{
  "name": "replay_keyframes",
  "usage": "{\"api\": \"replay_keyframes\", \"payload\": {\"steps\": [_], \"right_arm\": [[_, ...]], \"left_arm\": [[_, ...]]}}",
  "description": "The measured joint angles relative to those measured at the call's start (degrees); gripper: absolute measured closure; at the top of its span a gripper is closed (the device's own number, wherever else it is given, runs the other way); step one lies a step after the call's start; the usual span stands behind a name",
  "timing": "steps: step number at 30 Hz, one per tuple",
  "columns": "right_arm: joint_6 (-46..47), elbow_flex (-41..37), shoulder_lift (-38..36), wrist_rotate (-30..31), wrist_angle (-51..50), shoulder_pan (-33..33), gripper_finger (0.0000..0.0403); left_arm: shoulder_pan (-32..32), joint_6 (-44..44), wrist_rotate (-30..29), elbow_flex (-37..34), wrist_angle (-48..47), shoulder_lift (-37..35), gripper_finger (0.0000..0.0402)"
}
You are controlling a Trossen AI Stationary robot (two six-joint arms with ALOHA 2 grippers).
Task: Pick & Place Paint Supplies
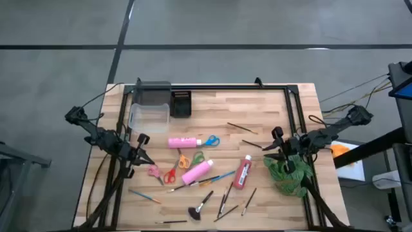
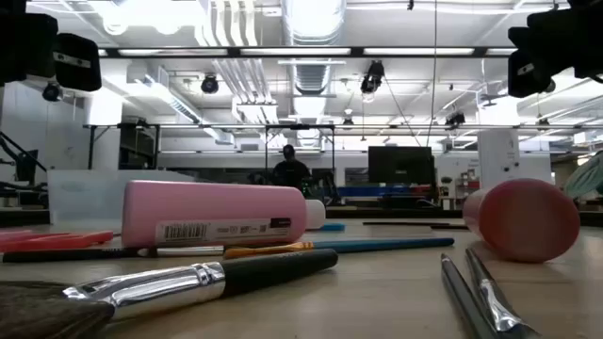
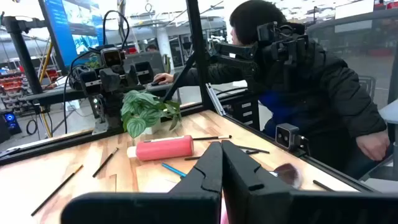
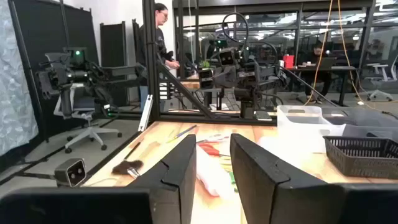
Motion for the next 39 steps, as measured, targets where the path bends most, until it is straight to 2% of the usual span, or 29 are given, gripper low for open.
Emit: {"api": "replay_keyframes", "payload": {"steps": [39], "right_arm": [[0.0, 0.0, 0.0, 0.0, 0.0, 0.0, 0.0306]], "left_arm": [[0.0, 0.0, 0.0, 0.0, 0.0, 0.0, 0.0402]]}}
